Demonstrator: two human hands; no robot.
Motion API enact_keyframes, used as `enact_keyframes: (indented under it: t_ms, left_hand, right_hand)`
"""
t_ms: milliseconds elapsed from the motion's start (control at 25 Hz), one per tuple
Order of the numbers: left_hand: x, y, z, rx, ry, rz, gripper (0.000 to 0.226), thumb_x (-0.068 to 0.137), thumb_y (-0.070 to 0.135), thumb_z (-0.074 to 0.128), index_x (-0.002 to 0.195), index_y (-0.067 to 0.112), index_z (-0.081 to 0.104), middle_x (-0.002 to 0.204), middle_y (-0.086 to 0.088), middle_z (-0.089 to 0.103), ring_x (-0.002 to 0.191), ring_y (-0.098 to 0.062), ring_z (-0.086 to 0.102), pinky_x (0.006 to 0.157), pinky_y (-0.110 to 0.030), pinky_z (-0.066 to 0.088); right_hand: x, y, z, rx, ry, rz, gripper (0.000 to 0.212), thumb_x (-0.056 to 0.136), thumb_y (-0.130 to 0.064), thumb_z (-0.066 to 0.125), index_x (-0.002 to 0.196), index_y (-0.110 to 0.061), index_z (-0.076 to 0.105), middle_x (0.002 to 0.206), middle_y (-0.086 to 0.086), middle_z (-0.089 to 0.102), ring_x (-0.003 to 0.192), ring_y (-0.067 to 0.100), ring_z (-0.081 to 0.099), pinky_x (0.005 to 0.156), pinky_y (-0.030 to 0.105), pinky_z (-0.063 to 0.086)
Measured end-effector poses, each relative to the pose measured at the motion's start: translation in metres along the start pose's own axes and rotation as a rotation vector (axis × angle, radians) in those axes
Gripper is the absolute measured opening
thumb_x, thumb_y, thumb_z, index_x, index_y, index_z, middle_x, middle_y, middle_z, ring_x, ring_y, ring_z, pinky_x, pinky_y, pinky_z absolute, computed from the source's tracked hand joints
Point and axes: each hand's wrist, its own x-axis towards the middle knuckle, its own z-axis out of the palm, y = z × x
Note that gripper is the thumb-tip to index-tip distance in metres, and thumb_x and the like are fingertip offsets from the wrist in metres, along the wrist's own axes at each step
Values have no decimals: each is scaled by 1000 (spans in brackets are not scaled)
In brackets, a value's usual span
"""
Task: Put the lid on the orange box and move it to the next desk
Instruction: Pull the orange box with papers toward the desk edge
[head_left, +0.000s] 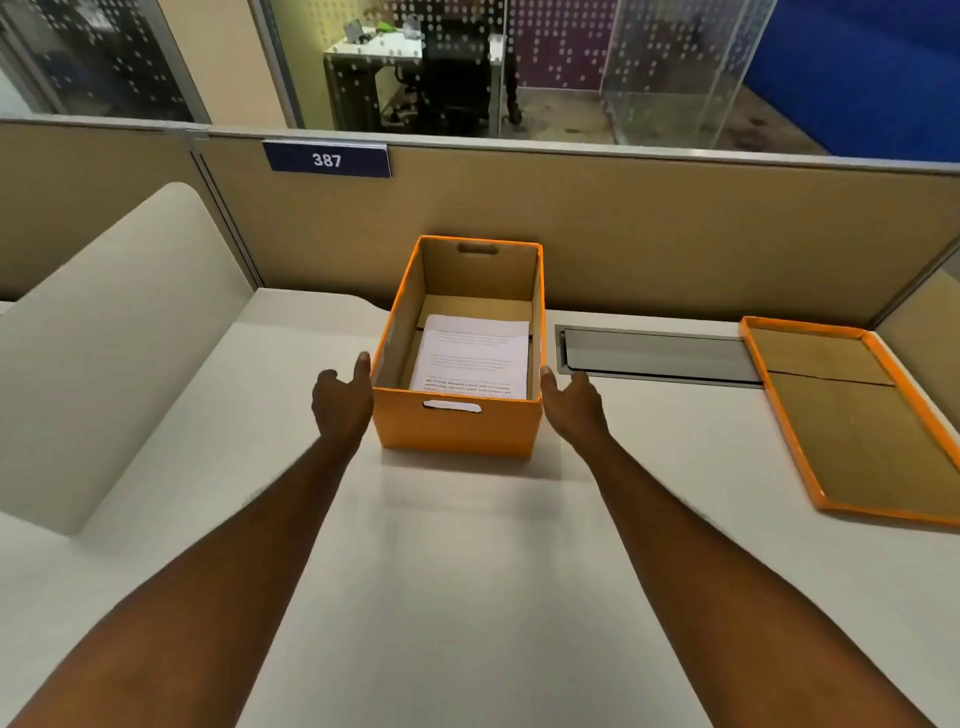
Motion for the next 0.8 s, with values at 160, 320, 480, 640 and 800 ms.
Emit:
enact_keyframes:
  t_ms: [160, 320, 480, 640, 800]
  left_hand:
    - [33, 12, 21, 63, -147, -41, 79, 87, 58, 48, 131, -8, 46, 138, -26, 50, 126, -40, 48, 103, -48, 41]
    - [48, 6, 39, 58, -321, -53, 69, 84, 52, 58, 124, -5, 53, 126, -23, 59, 114, -38, 58, 97, -49, 49]
    - [55, -3, 50, 115, -274, -30, 36, 86, 18, 53, 116, -1, 57, 118, -22, 63, 108, -40, 60, 89, -46, 51]
    - [50, -4, 49, 157, -246, -4, 33, 86, 7, 43, 114, -2, 57, 115, -27, 62, 105, -44, 60, 87, -48, 51]
    - [12, -15, 38, 156, -209, 10, 32, 89, 8, 40, 114, -1, 58, 116, -24, 63, 104, -41, 60, 85, -43, 50]
  right_hand:
    - [33, -10, 10, 20, -83, 96, 81, 88, -57, 45, 145, -4, 23, 150, 16, 34, 135, 33, 37, 102, 40, 38]
    - [56, -5, 26, 15, -130, 127, 85, 85, -58, 49, 146, -7, 20, 152, 14, 33, 136, 32, 36, 101, 39, 39]
    - [68, 4, 44, 43, -118, 130, 56, 93, -37, 45, 142, -12, 34, 142, 13, 47, 123, 31, 49, 85, 33, 44]
    - [63, -1, 46, 106, -82, 131, 45, 96, -23, 42, 139, -12, 40, 137, 13, 53, 116, 31, 54, 80, 32, 47]
    - [27, 8, 25, 117, -34, 67, 39, 96, -23, 41, 134, -13, 47, 128, 11, 59, 109, 29, 58, 75, 30, 45]
